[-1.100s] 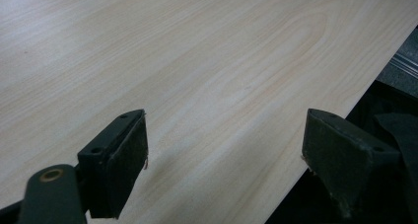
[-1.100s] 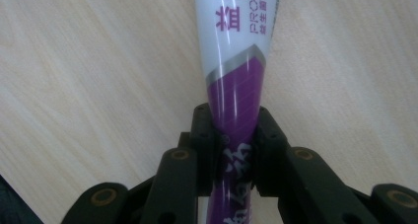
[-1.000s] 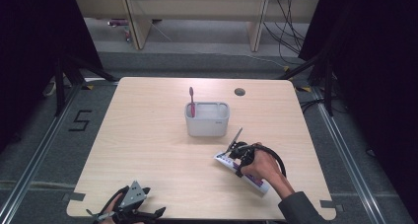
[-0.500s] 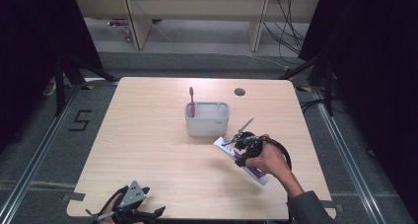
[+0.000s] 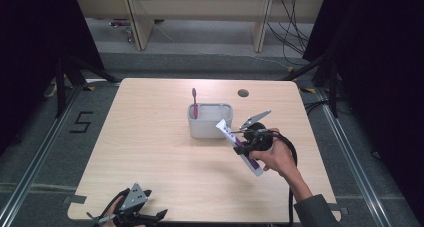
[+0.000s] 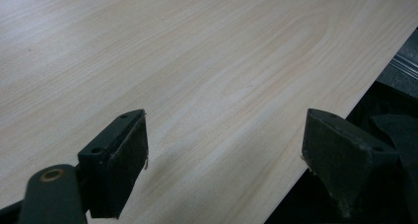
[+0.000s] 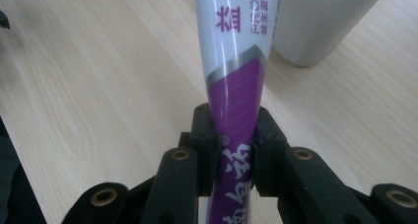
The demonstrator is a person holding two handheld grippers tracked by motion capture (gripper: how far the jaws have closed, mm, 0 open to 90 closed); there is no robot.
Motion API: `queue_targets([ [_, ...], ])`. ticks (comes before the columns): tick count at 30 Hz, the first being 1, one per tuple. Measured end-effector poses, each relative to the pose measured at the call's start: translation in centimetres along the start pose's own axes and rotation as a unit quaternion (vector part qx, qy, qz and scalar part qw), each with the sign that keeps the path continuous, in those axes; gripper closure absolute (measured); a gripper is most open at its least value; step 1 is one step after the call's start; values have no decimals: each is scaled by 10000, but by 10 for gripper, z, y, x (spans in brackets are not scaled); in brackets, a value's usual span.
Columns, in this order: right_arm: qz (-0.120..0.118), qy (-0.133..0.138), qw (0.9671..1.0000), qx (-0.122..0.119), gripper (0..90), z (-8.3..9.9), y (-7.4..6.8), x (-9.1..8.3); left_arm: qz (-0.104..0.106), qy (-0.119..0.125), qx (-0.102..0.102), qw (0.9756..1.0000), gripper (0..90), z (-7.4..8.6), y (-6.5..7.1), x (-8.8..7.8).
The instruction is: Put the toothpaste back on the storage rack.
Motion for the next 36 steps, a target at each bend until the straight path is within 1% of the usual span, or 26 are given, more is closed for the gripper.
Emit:
queue_targets([
  [2,-13,57,10000,-2,755,-1,0,-1,1,1,-1,10000,172,0,0,0],
  [3,-46,142,9999,88,756,-3,-1,-1,4,-1,-2,10000,172,0,0,0],
  [5,18,237,9997,12,755,-5,1,-4,-49,-60,32,10000,172,1,-2,0],
  [6,11,389,9992,117,756,-9,1,-5,-44,-61,43,10000,172,1,-2,0],
  [7,11,389,9992,117,756,-9,1,-5,-44,-61,43,10000,172,1,-2,0],
  [8,-56,319,9992,219,755,-8,-2,-7,8,1,-3,10000,172,0,0,0],
  [9,-39,497,9988,-7,755,-12,1,-8,7,-1,-1,10000,172,0,0,0],
  [12,-70,742,9972,47,756,-19,0,-11,-43,-60,38,10000,172,1,-2,0],
  [14,-80,757,9971,3,755,-20,0,-13,-43,-59,35,10000,172,1,-2,0],
  [16,59,992,9950,-47,756,-28,3,-15,-45,-60,32,10000,172,1,-2,0],
  [17,-20,947,9955,19,755,-28,1,-17,-29,-25,1,10000,172,1,-1,0],
  [18,1,1093,9940,10,756,-32,1,-17,-15,-12,-1,10000,172,0,-1,0],
  [20,11,1121,9937,-6,756,-34,1,-20,5,4,-32,10000,172,0,-1,0],
  [21,74,1194,9928,-118,756,-37,3,-22,4,6,-29,10000,172,0,-1,0],
  [22,24,1233,9924,-23,756,-39,1,-24,3,7,-15,10000,172,0,-1,0],
  [23,16,1370,9906,-44,755,-42,1,-25,27,44,-7,10000,172,0,-1,0],
  [25,-35,1318,9913,-48,756,-43,1,-27,-1,19,-2,10000,172,0,-1,-1],
  [26,46,1478,9890,-82,756,-48,3,-31,4,28,-1,10000,172,0,-1,-1],
  [27,46,1478,9890,-82,756,-48,3,-31,4,28,-1,10000,172,0,-1,-1],
  [28,6,1568,9876,-62,755,-52,2,-32,8,24,-1,10000,172,0,-1,-1],
  [31,62,1611,9869,-66,756,-55,3,-34,7,28,-6,10000,172,0,-1,-1],
  [32,-6,1651,9863,-35,756,-58,2,-34,25,24,3,10000,172,0,-1,-1],
  [33,36,1629,9866,38,756,-58,2,-36,26,27,2,10000,172,0,-1,-1],
  [34,-4,1742,9847,1,756,-64,2,-37,35,51,-6,10000,172,0,-1,-1],
  [35,-4,1742,9847,1,756,-64,2,-37,35,51,-6,10000,172,0,-1,-1],
  [36,90,1775,9841,-47,756,-65,5,-38,23,49,-14,10000,172,0,-1,-1],
])
Point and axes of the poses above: each handheld gripper's, and its own axes: x roughly forward along the jaws, z roughly out of its underside, y roughly to its right, the point moved 7 cm from there along x, roughly forward along the jaws, and after that the axes turned 14 degrees about -y, right-handed, at the moved point
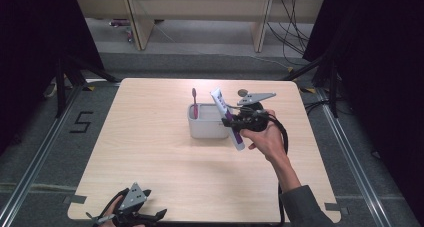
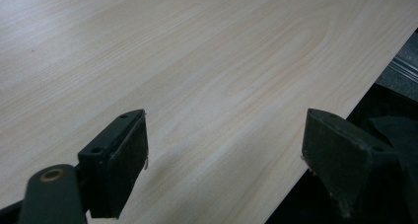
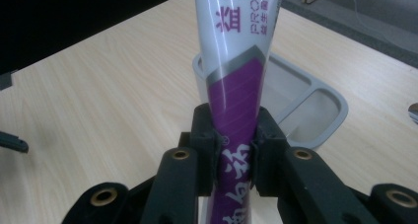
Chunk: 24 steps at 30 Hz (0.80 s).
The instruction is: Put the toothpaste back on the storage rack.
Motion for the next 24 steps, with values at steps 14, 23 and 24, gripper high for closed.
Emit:
queue_targets([
  [14,76,571,9983,-19,756,-36,3,-1,-6,-11,40,10000,172,0,1,-1],
  [23,120,690,9975,46,756,-54,7,6,-50,-41,58,10000,172,1,0,-3],
  [24,102,715,9974,63,756,-55,8,7,-44,-37,57,10000,172,1,0,-3],
])
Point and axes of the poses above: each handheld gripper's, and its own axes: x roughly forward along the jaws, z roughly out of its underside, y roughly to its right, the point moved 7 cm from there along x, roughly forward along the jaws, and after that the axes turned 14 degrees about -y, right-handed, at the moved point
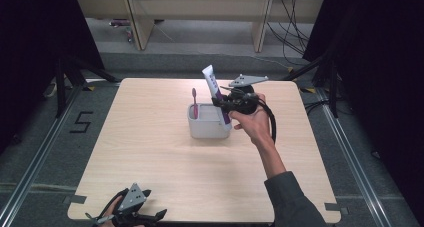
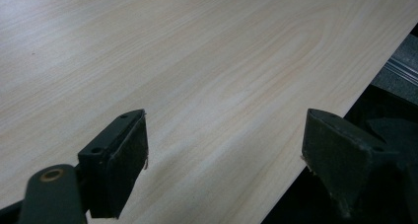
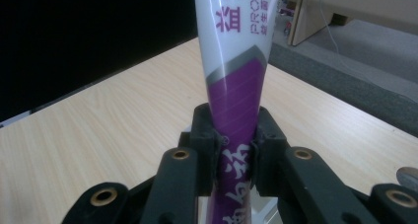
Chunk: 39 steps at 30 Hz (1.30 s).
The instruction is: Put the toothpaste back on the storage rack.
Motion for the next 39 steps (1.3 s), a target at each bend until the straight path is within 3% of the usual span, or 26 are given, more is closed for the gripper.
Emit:
queue_targets([
  [2,-5,78,10000,3,755,-4,2,3,50,77,-71,9999,172,-1,2,0],
  [14,138,230,9996,103,756,-21,14,18,6,8,-12,10000,172,0,0,0],
  [17,221,269,9994,36,755,-23,17,24,70,105,-111,9999,172,-1,2,0],
  [18,180,289,9994,80,755,-25,18,28,27,22,-52,10000,172,0,1,0],
  [19,175,291,9993,179,755,-25,18,30,27,22,-52,10000,172,0,1,0],
  [21,231,299,9992,97,755,-27,20,33,94,50,-49,9999,172,0,3,1],
  [35,314,255,9987,323,755,-32,27,56,120,165,-105,9997,172,-1,4,0],
  [39,405,245,9987,205,754,-29,31,63,96,136,-109,9998,172,-1,4,-1],
])
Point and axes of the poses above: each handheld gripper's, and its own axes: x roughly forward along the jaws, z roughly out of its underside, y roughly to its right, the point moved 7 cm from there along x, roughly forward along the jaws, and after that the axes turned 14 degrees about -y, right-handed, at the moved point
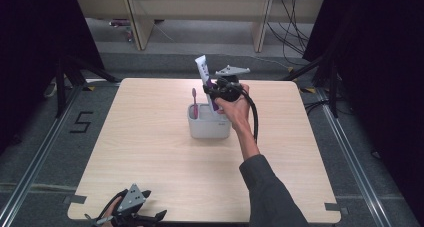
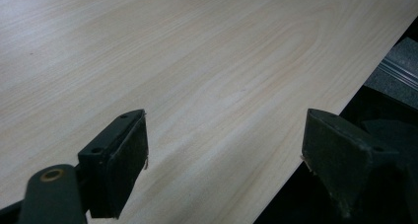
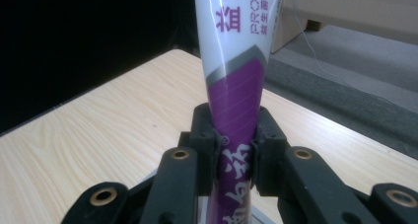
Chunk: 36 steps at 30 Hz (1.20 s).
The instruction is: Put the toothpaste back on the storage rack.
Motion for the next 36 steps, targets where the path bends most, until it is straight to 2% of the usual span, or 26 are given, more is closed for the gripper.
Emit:
queue_targets([
  [2,0,-14,10000,25,754,1,0,0,0,1,2,10000,172,0,0,0],
  [3,-7,25,9999,120,754,2,0,1,-6,3,6,10000,172,0,0,0],
  [6,36,17,10000,38,754,5,2,5,-12,-32,41,10000,172,0,0,0],
  [8,15,-28,9999,133,754,10,1,9,23,24,1,10000,172,0,1,1],
  [9,15,-28,9999,133,754,10,1,9,21,27,10,10000,172,0,1,1],
  [10,28,-36,10000,34,754,11,2,10,-11,-35,48,10000,172,1,0,0],
  [12,15,-86,9999,102,753,13,0,12,11,32,7,10000,172,0,0,1],
  [13,48,-98,9999,17,753,13,1,13,19,21,10,10000,172,0,0,1],
  [15,9,-99,9999,78,754,13,-1,14,-20,-64,48,10000,172,1,0,-1],
  [16,46,-97,9999,4,754,13,0,14,-39,-51,48,10000,172,1,-1,-1],
  [17,22,-178,9998,131,754,16,-2,15,-34,-43,54,10000,172,1,-1,-1],
  [19,60,-136,9998,103,754,16,-1,16,-36,-45,53,10000,172,1,-1,-1],
  [20,44,-216,9997,107,754,18,-2,16,-22,-39,47,10000,172,1,0,-1],
  [21,110,-153,9998,-18,754,18,0,18,-18,-52,70,10000,172,1,0,-1],
  [22,73,-175,9998,-25,753,20,-1,20,-17,-49,72,10000,172,1,0,-1],
  [23,73,-175,9998,-25,753,20,-1,20,-17,-49,72,10000,172,1,0,-1],
  [24,26,-193,9998,83,754,23,-2,21,-20,-51,75,10000,172,1,0,-1],
  [26,124,-275,9995,-16,753,27,1,22,-22,-52,73,10000,172,1,0,-1],
  [29,100,-242,9996,73,753,30,0,25,-22,-52,64,10000,172,1,0,-1],
  [31,58,-333,9993,125,753,34,0,24,-51,-64,62,9999,172,1,-1,-1],
  [36,143,-325,9994,41,753,38,2,27,-29,-52,73,10000,172,1,0,-1],
])
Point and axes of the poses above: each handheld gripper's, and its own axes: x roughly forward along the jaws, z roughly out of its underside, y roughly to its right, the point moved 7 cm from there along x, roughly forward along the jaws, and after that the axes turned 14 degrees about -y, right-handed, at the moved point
